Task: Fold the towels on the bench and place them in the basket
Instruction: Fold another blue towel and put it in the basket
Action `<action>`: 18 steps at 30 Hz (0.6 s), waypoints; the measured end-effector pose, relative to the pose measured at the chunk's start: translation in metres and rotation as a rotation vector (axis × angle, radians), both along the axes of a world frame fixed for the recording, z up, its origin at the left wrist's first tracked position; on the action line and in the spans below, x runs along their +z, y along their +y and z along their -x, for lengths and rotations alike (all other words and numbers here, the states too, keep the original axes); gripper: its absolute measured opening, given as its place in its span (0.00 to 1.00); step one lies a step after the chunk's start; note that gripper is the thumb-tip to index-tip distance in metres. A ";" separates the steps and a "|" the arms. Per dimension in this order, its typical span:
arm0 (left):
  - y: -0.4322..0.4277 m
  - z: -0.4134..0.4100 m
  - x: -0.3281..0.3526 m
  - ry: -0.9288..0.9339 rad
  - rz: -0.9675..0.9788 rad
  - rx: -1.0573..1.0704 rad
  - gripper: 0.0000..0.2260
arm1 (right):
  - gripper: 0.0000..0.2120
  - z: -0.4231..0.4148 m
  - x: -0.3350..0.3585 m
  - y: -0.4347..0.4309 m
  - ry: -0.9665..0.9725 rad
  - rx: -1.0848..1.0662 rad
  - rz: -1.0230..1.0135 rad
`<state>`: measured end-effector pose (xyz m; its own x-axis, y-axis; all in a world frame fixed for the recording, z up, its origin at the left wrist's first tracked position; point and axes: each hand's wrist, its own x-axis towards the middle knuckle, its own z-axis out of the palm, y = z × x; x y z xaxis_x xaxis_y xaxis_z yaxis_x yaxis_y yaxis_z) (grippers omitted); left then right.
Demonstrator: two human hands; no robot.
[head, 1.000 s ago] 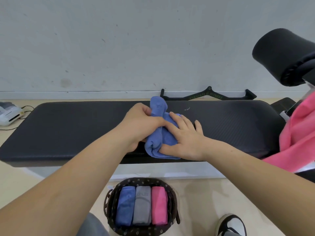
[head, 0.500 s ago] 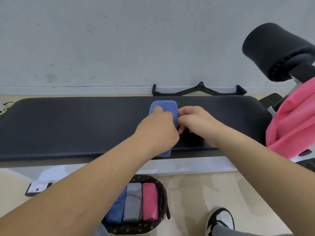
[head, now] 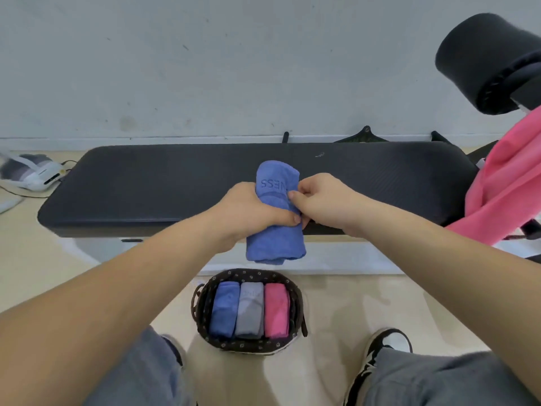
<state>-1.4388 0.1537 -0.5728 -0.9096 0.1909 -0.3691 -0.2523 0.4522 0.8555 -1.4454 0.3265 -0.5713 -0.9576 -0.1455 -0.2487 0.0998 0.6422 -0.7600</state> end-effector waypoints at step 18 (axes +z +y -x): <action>-0.041 -0.052 -0.143 -0.668 -0.475 0.247 0.20 | 0.19 -0.078 -0.132 -0.038 -0.631 0.050 0.243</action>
